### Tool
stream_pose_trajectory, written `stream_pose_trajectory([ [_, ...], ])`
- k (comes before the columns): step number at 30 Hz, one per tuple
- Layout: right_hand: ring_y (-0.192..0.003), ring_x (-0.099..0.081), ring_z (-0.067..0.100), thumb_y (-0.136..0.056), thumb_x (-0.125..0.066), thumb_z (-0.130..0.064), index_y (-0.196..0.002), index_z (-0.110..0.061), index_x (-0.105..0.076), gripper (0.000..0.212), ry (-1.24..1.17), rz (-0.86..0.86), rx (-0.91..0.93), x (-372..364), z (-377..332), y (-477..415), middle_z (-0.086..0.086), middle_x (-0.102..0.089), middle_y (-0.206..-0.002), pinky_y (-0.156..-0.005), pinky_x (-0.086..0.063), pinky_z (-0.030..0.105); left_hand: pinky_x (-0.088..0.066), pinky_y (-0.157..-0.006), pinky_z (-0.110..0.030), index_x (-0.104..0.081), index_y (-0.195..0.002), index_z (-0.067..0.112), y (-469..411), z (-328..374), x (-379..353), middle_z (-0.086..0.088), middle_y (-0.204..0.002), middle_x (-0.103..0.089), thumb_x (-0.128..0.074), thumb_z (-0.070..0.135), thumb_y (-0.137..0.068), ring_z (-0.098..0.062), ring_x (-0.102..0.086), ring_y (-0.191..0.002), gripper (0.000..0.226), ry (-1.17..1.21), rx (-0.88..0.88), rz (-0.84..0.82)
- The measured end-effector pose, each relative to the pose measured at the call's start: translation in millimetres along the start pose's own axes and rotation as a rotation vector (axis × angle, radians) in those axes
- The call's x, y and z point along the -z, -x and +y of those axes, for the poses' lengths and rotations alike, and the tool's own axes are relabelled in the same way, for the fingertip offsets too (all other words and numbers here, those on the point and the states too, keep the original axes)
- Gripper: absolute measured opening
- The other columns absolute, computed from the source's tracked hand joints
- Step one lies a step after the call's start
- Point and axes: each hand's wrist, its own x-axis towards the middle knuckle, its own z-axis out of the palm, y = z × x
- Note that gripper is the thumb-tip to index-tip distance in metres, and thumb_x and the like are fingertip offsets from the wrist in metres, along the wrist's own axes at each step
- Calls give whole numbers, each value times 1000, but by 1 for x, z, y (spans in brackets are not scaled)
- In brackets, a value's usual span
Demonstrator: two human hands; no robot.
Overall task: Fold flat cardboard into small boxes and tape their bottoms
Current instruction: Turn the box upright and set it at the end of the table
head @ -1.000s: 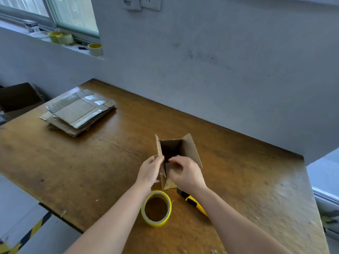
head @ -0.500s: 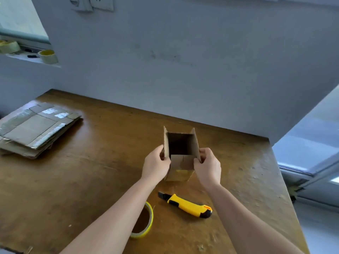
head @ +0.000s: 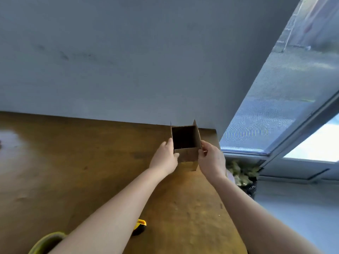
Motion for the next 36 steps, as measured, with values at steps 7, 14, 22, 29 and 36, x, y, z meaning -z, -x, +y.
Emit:
stream_pose_trajectory([
  [7,-90,-58,29,-93,-47,-7,-108,-18,-68,28,30,-6,-40,24,55,-70,6,-66,-99,-65,-37,34,-46,-95,-30,-17,-152,10,-57,65,-36,-11,-150,-37,-52,18,-98,-26,-47,-130,65,-191,-40,-23],
  [14,-90,-56,35,-93,-45,-9,-99,-10,-61,17,211,-34,26,23,77,-117,11,-60,-94,-63,-31,35,-50,-88,-30,-18,-151,9,-102,85,-56,-13,-148,-40,-51,13,-98,-27,-53,-123,63,-335,-66,-13],
  [22,-100,-55,34,-94,-45,-7,-106,-9,-51,14,416,-57,113,20,83,-127,13,-59,-107,-71,-37,37,-54,-80,-32,-9,-153,14,-113,90,-59,-10,-154,-31,-50,31,-98,-26,-52,-124,71,-473,-91,3],
  [29,-128,-39,28,-92,-53,-23,-150,-17,-22,66,524,-45,202,26,67,-105,8,-36,-142,-96,-37,37,-41,-104,-38,-14,-152,13,-85,74,-31,-10,-153,-29,-56,35,-94,-28,-34,-138,74,-581,-117,42],
  [36,-132,-38,28,-94,-55,-30,-144,-21,-32,56,524,-146,393,17,-1,-58,8,-41,-143,-106,-33,39,-38,-104,-38,-38,-141,12,-20,17,32,-6,-147,-39,-56,34,-94,-24,-35,-136,55,-605,-21,138],
])
